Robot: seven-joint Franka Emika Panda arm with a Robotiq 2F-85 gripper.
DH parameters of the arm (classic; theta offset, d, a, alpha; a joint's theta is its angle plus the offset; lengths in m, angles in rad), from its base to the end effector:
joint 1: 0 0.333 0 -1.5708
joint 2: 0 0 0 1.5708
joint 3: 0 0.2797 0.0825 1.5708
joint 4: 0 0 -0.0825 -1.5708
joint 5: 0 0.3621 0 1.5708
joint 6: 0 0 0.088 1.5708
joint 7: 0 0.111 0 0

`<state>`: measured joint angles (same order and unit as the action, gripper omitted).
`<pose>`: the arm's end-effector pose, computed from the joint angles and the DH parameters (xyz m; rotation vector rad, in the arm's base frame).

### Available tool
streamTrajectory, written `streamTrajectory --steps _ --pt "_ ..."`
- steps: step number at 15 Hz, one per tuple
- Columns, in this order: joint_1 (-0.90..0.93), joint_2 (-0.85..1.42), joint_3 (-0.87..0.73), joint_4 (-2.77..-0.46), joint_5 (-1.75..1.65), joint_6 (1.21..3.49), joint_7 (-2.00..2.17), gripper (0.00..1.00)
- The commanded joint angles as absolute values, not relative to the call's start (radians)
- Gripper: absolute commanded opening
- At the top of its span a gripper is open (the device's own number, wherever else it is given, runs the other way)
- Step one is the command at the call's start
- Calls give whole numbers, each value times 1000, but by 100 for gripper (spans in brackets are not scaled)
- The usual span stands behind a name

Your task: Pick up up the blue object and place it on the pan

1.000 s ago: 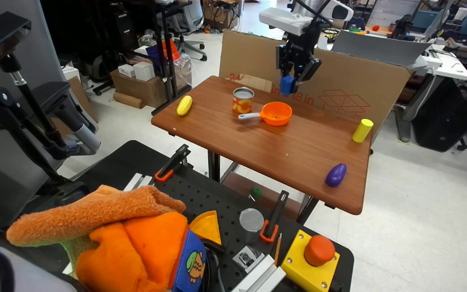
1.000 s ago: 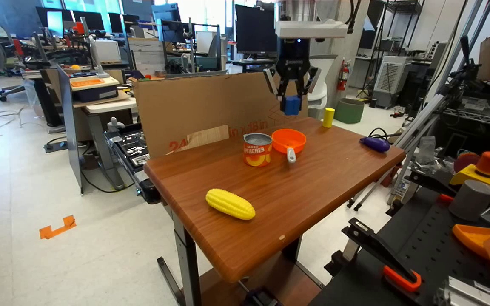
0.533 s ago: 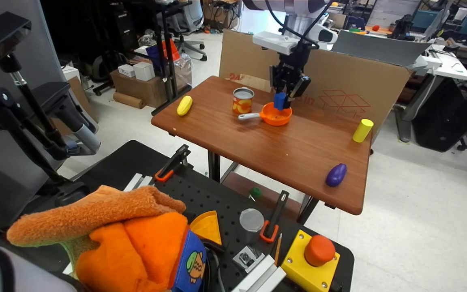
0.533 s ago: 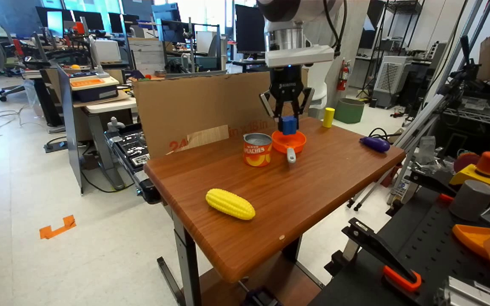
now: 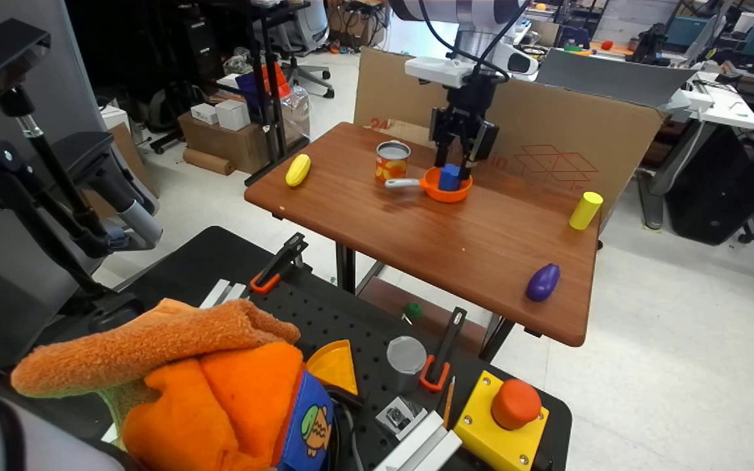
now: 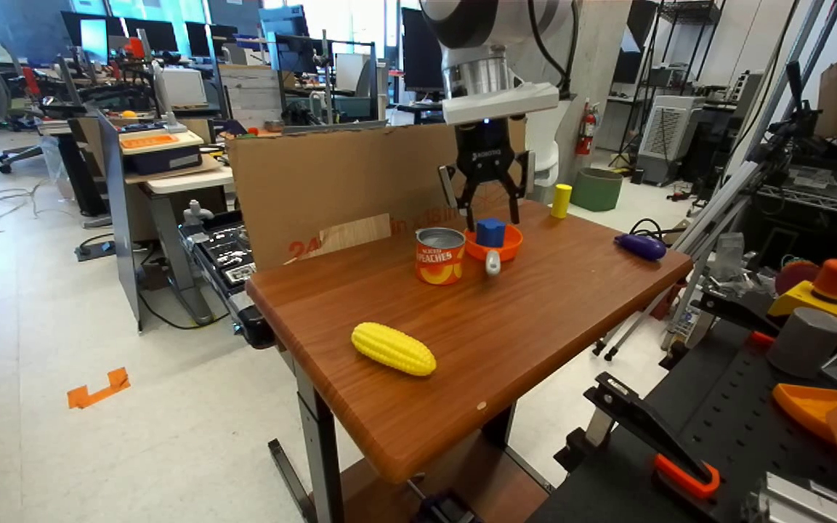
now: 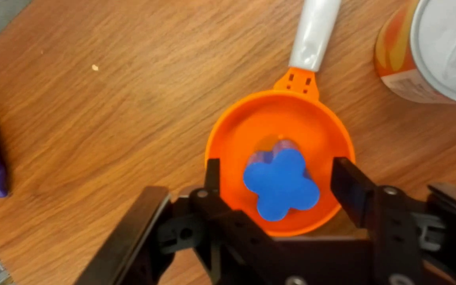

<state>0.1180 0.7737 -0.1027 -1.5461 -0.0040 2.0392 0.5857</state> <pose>0.6300 0.0154 0.1604 2.8523 -0.8033 -0.3598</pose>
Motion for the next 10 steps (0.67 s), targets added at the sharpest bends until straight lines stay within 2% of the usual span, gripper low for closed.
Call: streamTrajectory --steps 1,5,6,10 --pt "131 734 -94 -1556 4 1957 587 100" --pt "132 609 -68 -1659 16 1961 538 100" --pt "135 708 -81 -1572 4 1969 567 100" --pt "136 628 -72 -1634 3 1969 554 100"
